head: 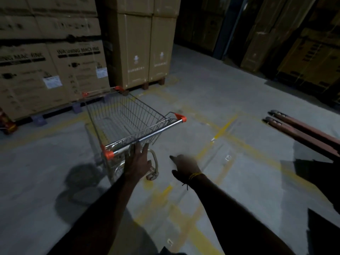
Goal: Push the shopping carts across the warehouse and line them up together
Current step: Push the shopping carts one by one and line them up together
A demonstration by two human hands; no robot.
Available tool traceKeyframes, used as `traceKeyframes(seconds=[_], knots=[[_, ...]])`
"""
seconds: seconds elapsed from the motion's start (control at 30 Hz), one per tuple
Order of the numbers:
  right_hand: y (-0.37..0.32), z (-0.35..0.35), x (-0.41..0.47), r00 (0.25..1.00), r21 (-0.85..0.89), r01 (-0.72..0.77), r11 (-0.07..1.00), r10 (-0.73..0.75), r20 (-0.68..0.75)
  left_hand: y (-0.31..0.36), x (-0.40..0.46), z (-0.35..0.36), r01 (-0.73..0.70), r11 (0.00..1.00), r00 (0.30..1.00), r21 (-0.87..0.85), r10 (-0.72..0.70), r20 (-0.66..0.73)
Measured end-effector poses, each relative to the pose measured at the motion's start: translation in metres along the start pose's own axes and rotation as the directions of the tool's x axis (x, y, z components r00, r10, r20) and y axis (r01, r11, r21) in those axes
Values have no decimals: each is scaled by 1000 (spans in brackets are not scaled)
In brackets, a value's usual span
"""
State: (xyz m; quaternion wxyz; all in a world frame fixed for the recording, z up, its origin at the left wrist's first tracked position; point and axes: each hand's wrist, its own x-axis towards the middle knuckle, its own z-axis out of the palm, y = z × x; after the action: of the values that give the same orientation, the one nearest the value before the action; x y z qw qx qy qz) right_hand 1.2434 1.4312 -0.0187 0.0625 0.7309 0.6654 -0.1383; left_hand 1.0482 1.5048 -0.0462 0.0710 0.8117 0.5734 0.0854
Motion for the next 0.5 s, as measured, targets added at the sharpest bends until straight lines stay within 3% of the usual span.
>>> traceKeyframes(seconds=[0.27,0.5], knots=[[17,-22,100,982,-63,112,992,-120,-144,-15,47,33,68,990,996,120,-74,53],[44,-23,163,941,-89,311,946,-320,-110,8,54,43,235,970,969,70,-227,-102]])
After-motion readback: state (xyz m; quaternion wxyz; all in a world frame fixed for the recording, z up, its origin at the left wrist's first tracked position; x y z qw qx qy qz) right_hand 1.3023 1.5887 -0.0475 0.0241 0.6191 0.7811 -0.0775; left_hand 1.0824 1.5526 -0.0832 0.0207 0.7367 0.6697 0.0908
